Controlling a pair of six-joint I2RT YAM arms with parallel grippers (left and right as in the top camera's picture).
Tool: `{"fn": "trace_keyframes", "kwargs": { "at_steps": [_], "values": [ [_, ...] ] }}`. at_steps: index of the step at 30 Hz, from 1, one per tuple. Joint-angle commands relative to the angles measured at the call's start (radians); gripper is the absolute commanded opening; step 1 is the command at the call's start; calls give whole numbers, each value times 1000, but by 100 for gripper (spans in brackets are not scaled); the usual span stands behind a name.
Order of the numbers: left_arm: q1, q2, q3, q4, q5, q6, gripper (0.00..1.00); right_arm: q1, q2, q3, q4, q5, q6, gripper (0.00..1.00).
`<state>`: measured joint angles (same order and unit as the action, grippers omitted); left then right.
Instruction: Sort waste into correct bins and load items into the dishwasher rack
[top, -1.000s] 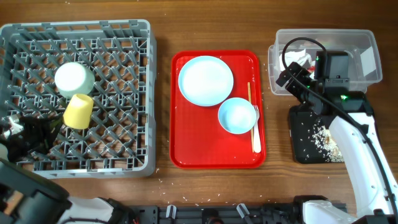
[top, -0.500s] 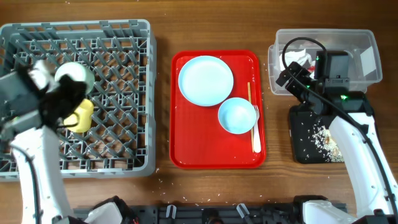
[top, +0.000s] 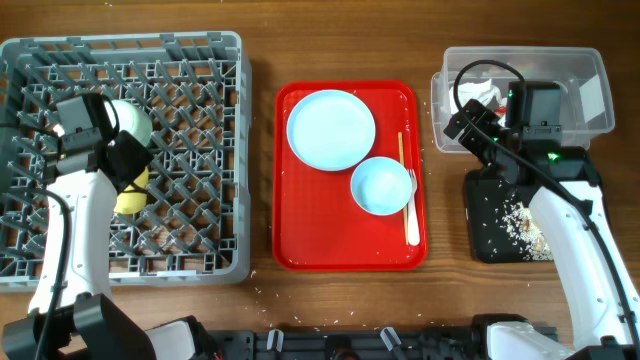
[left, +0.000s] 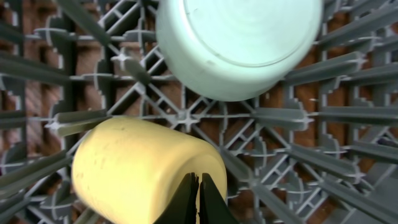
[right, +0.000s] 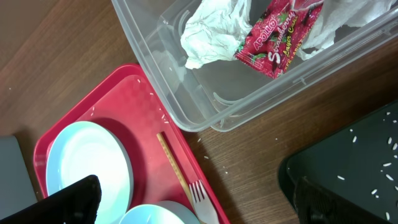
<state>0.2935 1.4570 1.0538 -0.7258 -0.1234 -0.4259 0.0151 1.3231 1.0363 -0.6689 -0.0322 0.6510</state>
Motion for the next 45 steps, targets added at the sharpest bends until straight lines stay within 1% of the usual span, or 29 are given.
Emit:
{"fn": "trace_keyframes", "kwargs": {
  "at_steps": [1, 5, 8, 11, 13, 15, 16, 17, 19, 20, 21, 22, 25, 28, 31, 34, 35, 36, 38, 39, 41, 42, 43, 44, 45],
  "values": [
    [0, -1, 2, -31, -85, -65, 4, -3, 7, 0, 2, 9, 6, 100],
    [34, -55, 2, -75, -89, -93, 4, -3, 7, 0, 2, 9, 7, 100],
    [109, -110, 2, -121, -89, -150, 4, -3, 7, 0, 2, 9, 7, 100],
    [164, -131, 2, -124, 9, -159, 4, -3, 7, 0, 2, 9, 7, 100],
    [168, -135, 2, -108, 54, -158, 4, -3, 7, 0, 2, 9, 6, 100],
    [167, -135, 2, -84, 159, -146, 4, -3, 7, 0, 2, 9, 7, 100],
    [167, -135, 2, -55, 230, -104, 4, -3, 7, 0, 2, 9, 7, 100],
    [167, -135, 2, -35, 261, -63, 4, -3, 7, 0, 2, 9, 7, 100],
    [167, -129, -1, -44, 204, -61, 5, -3, 7, 0, 2, 9, 7, 100],
    [167, -118, -3, -45, 176, -60, 16, -3, 7, 0, 2, 9, 6, 100],
    [167, -104, -3, -45, 173, -60, 20, -3, 7, 0, 2, 9, 7, 100],
    [167, -85, -3, -45, 174, -60, 19, -3, 7, 0, 2, 9, 7, 100],
    [176, -27, -3, -64, 164, -61, 4, -3, 7, 0, 2, 9, 6, 100],
    [222, -39, -3, -84, 121, -75, 4, -3, 7, 0, 2, 9, 6, 100],
    [270, -55, -3, -110, 117, -107, 4, -3, 7, 0, 2, 9, 7, 100],
    [274, -94, -2, -109, 204, -106, 4, -3, 7, 0, 2, 9, 6, 100],
    [274, -116, -2, -109, 256, -106, 4, -3, 7, 0, 2, 9, 6, 100],
    [273, -139, -2, -109, 323, -106, 4, -3, 7, 0, 2, 9, 6, 100],
    [255, -209, -2, -113, 568, -74, 4, -3, 7, 0, 2, 9, 6, 99],
    [232, -236, -2, -109, 609, -75, 4, -3, 7, 0, 2, 9, 7, 100],
    [102, -302, -2, -43, 628, -75, 5, -3, 7, 0, 2, 9, 6, 100],
    [30, -311, -2, -1, 628, -76, 13, -3, 7, 0, 2, 9, 7, 100],
    [-72, -308, -3, 49, 628, -75, 32, -3, 7, 0, 2, 9, 7, 100],
    [-135, -301, -3, 77, 628, -75, 50, -3, 7, 0, 2, 9, 7, 100],
    [-214, -288, -3, 117, 628, -74, 58, -3, 7, 0, 2, 9, 7, 100]
  ]
}}
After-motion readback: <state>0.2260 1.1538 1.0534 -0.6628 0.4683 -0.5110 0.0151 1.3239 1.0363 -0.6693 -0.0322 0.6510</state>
